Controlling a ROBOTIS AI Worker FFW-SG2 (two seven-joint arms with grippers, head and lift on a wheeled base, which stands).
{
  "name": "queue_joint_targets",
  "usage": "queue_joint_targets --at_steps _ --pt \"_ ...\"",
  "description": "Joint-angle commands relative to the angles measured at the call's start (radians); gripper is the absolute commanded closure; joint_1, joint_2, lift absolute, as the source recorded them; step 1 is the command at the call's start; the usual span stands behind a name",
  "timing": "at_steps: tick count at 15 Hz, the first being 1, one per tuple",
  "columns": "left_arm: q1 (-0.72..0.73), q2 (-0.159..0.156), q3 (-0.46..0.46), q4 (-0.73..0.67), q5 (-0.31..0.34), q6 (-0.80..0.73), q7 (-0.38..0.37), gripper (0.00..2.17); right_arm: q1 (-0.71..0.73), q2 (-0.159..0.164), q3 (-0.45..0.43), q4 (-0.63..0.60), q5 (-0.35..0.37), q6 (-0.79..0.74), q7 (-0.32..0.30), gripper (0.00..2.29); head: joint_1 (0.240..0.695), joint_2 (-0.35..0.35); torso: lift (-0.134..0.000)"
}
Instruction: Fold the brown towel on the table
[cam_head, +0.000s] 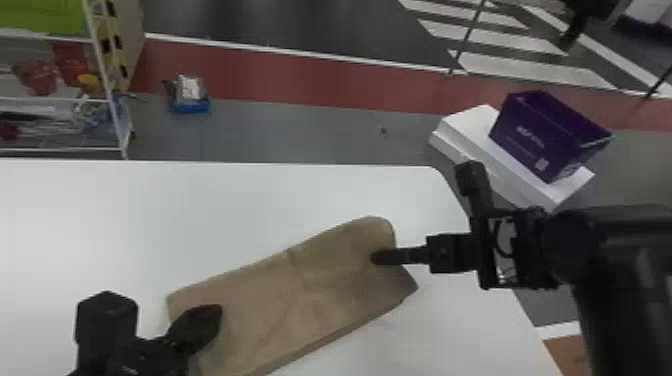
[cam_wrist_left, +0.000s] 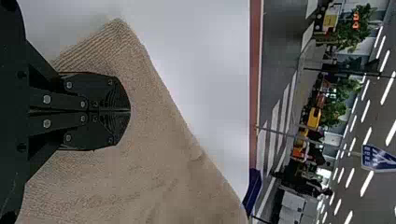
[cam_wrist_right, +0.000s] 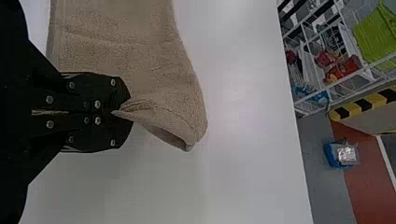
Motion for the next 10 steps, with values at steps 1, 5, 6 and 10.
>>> queue_joint_targets --at_steps 1,5,6,10 --pt "0.025 0.0 0.005 -0.026 -0.002 0.011 0.002 1.98 -0.077 0.018 0.049 0.032 0.028 0.005 0.0 1.42 0.695 -0.267 -0.124" --pt "0.064 0.0 0.001 -0.058 -0.016 0.032 0.014 1.98 -0.171 0.061 0.115 0.095 0.042 0.005 0.001 1.42 0.695 -0.217 -0.124" --pt "0.076 0.0 -0.001 -0.075 -0.02 0.041 0.016 1.98 -0.197 0.073 0.144 0.115 0.048 0.005 0.001 1.42 0.695 -0.207 -0.124" --pt "0.128 0.0 0.001 -0.147 -0.022 0.05 0.017 1.98 -0.296 0.142 0.23 0.186 0.086 0.005 0.005 1.42 0.695 -0.151 -0.124"
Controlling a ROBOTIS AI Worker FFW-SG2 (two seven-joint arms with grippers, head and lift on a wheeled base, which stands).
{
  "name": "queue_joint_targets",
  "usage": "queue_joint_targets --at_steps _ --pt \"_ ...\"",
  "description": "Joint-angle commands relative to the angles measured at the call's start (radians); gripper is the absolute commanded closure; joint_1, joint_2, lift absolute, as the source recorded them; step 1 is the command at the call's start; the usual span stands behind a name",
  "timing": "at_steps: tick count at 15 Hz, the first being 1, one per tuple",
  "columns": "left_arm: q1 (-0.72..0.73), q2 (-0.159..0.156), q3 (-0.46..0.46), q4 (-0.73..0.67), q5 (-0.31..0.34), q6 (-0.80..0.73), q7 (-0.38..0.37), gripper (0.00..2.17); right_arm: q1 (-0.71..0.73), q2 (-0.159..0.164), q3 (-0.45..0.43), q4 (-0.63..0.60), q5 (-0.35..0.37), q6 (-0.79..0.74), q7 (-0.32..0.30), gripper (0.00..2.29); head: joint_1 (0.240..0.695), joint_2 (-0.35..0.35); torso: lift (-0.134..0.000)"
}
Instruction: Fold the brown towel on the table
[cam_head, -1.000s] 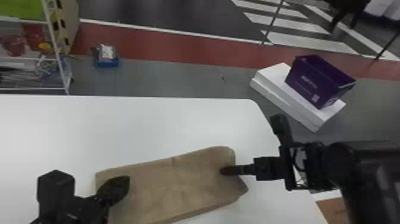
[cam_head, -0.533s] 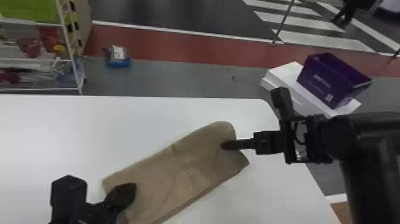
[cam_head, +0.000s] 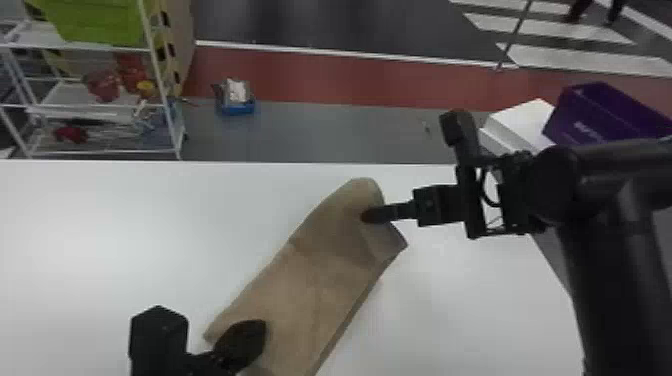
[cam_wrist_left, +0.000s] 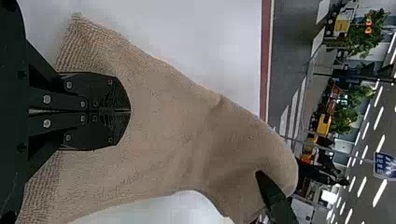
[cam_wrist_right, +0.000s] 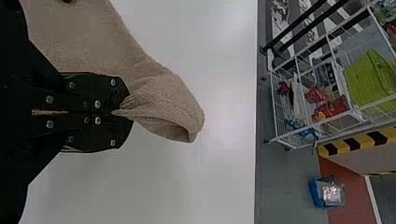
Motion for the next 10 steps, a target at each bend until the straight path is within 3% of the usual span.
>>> queue_joint_targets --at_steps 1,3,5,10 --pt "0.032 0.0 0.003 -0.045 0.006 0.004 -0.002 1.98 -0.058 0.036 0.057 0.042 0.022 0.005 0.004 1.42 0.695 -0.137 -0.124" --pt "0.064 0.002 0.003 -0.096 0.011 0.016 -0.014 1.98 -0.095 0.057 0.095 0.067 0.059 0.005 0.036 1.42 0.695 -0.112 -0.124" --pt "0.102 0.029 0.02 -0.139 0.014 0.016 -0.018 1.98 -0.122 0.053 0.139 0.093 0.112 0.005 0.113 1.42 0.695 -0.081 -0.124" --pt "0.108 0.032 0.103 -0.112 0.021 0.022 -0.054 1.98 -0.135 0.047 0.236 0.097 0.258 0.005 0.255 1.42 0.695 -0.02 -0.124"
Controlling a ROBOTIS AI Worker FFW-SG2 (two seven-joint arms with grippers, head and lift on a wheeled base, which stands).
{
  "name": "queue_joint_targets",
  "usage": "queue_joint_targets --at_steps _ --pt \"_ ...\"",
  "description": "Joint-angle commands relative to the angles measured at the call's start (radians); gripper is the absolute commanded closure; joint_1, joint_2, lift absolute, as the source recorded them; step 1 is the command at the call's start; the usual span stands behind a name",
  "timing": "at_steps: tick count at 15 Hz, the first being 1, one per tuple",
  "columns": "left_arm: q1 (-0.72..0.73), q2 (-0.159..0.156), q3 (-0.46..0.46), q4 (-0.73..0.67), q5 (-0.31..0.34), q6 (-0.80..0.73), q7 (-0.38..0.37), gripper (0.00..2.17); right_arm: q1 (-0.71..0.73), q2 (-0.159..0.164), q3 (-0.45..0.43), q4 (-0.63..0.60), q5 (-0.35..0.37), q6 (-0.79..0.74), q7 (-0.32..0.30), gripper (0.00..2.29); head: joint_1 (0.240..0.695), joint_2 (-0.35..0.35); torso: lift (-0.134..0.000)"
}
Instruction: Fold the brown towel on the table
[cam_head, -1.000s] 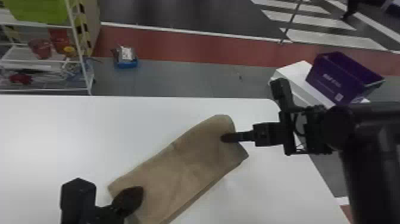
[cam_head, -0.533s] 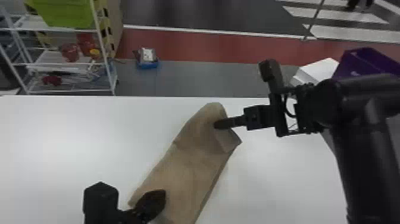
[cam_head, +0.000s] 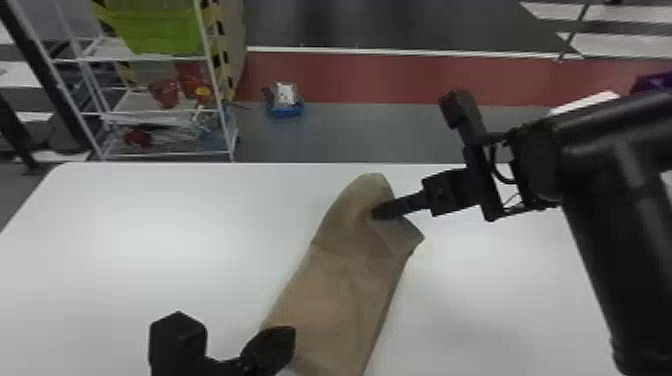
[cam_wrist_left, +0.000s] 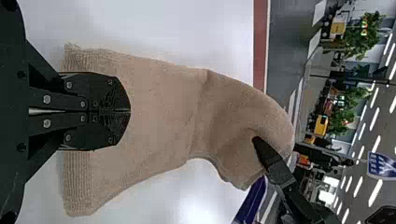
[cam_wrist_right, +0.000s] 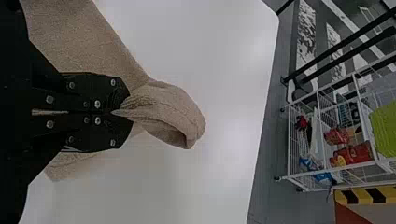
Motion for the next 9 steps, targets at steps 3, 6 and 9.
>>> queue_joint_targets --at_steps 3,6,9 --pt "-0.008 0.002 0.028 0.059 -0.002 -0.012 -0.012 1.98 -0.011 -0.005 0.086 -0.016 0.089 0.005 0.054 1.42 0.695 0.009 -0.124" --pt "-0.011 0.002 0.022 0.076 -0.005 -0.015 -0.01 1.98 0.021 -0.011 0.086 -0.092 0.1 0.005 0.077 1.42 0.695 0.035 -0.124" --pt "-0.026 -0.006 -0.011 0.091 -0.03 -0.003 0.003 1.98 0.067 -0.04 0.071 -0.179 0.075 0.005 0.117 1.42 0.695 0.041 -0.124"
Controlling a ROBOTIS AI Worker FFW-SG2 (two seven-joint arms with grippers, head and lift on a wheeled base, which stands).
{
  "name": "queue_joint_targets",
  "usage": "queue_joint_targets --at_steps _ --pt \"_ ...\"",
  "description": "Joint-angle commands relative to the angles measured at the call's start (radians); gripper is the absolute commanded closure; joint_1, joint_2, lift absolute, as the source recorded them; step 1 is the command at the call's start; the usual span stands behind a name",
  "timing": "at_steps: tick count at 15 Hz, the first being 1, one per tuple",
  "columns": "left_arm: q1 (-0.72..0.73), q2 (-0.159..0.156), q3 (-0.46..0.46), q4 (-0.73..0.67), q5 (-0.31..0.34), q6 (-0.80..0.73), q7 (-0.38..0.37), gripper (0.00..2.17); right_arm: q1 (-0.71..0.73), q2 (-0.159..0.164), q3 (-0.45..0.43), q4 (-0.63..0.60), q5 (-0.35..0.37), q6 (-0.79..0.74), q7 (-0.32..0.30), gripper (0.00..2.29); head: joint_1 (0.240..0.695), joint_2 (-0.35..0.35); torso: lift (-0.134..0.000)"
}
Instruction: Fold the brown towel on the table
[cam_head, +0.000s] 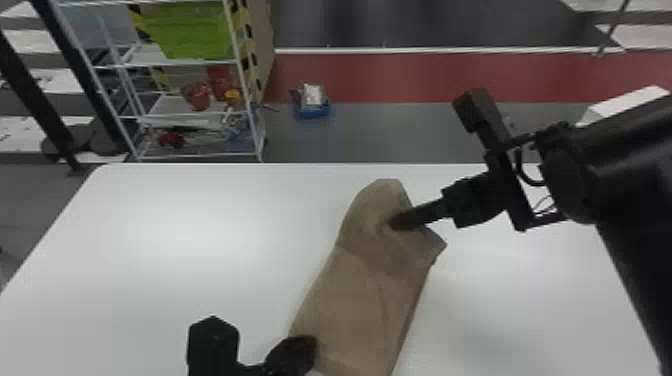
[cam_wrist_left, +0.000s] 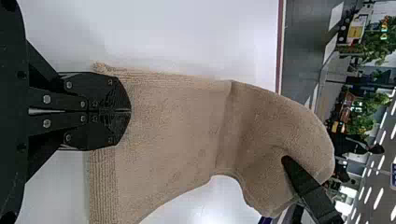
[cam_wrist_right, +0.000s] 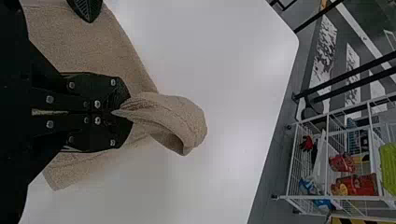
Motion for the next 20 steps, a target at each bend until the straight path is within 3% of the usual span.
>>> queue_joint_targets --at_steps 1,6,14,16,20 --pt "-0.015 -0.007 -0.032 0.014 -0.021 0.009 0.007 1.98 0.04 -0.021 -0.008 -0.069 -0.019 0.005 0.013 1.42 0.695 0.04 -0.124" --pt "-0.046 -0.007 -0.075 0.049 -0.027 0.009 0.032 1.98 0.095 -0.015 0.012 -0.112 -0.032 0.005 0.03 1.42 0.695 0.029 -0.124" --pt "-0.052 -0.009 -0.066 0.045 -0.026 0.009 0.032 1.98 0.109 -0.01 0.142 -0.118 -0.018 0.005 0.054 1.42 0.695 0.078 -0.124" --pt "-0.052 -0.009 -0.066 0.045 -0.026 0.009 0.034 1.98 0.123 -0.021 0.156 -0.13 -0.009 0.005 0.068 1.42 0.695 0.093 -0.124" --pt "-0.063 -0.009 -0.075 0.045 -0.041 0.009 0.047 1.98 0.123 -0.082 0.127 -0.146 -0.007 0.005 0.133 1.42 0.695 0.095 -0.124"
